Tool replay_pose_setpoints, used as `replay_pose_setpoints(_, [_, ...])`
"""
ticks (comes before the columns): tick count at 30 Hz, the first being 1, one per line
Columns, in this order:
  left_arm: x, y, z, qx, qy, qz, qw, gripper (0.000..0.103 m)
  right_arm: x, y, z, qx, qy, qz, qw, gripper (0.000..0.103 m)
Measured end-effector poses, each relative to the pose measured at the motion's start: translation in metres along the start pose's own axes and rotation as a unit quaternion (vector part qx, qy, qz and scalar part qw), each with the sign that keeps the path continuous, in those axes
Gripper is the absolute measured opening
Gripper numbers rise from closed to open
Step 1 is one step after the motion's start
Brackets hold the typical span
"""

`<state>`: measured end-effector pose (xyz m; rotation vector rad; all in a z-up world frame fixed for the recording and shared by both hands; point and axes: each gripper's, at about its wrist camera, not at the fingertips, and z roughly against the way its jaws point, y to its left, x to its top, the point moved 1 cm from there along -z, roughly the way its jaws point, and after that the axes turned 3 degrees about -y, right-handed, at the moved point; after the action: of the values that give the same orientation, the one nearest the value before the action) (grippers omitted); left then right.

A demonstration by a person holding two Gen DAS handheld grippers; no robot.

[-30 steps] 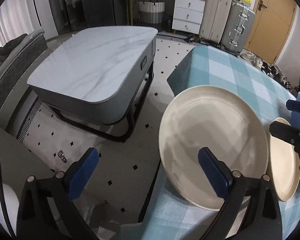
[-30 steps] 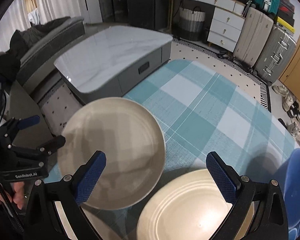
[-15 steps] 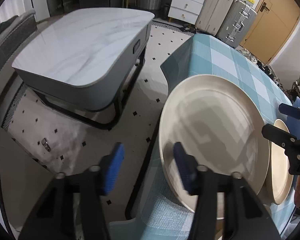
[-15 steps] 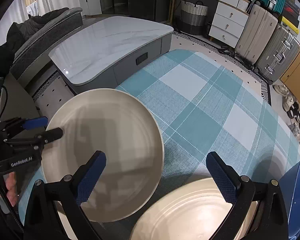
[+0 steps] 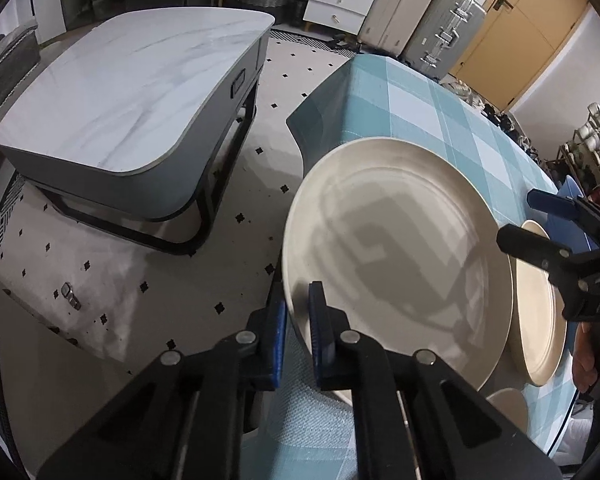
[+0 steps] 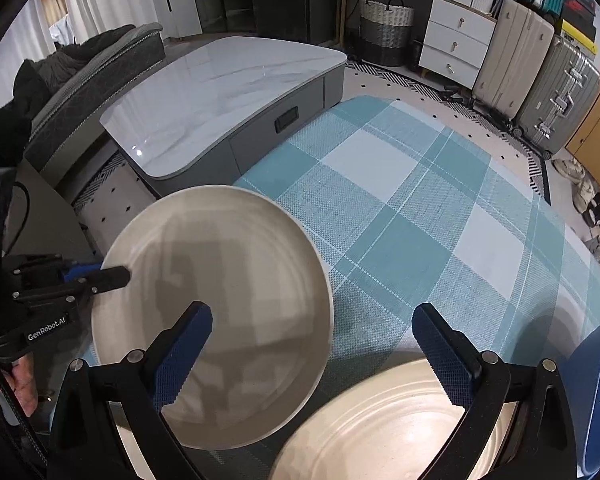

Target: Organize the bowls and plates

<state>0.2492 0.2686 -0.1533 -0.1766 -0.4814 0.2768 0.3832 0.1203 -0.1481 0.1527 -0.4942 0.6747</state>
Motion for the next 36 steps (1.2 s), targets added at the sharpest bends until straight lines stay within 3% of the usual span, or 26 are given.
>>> replay_pose_setpoints(4, [-0.001,0.0,0.0,0.003,-0.001,-0.004,1.0,0.008,0.0,-0.004,-0.003,-0.001,0.009,-0.009,1.0,0.093])
replay_pose_setpoints(16, [-0.004,0.003,0.001,0.007,-0.008,-0.002,0.9999,0.008,-0.008,0.007,-0.024,-0.011,0.043,0.014,0.999,0.051])
replay_pose_setpoints(18, [-0.005,0.002,0.002,0.014,-0.01,-0.009,0.9998,0.009,-0.009,0.006,-0.025,-0.015,0.045,0.012,0.999,0.047])
replay_pose_setpoints(20, [-0.007,0.0,0.003,0.026,-0.018,-0.018,0.9993,0.009,-0.01,0.004,-0.026,-0.008,0.049,0.003,0.999,0.033])
replay_pose_setpoints(25, [-0.013,-0.006,0.004,0.053,-0.039,-0.038,0.9971,0.011,-0.013,0.006,-0.028,-0.012,0.053,0.008,0.999,0.019])
replay_pose_setpoints(36, [-0.016,-0.016,0.006,0.098,-0.046,-0.063,0.9922,0.012,-0.009,0.008,-0.026,-0.021,0.063,-0.009,0.998,0.009])
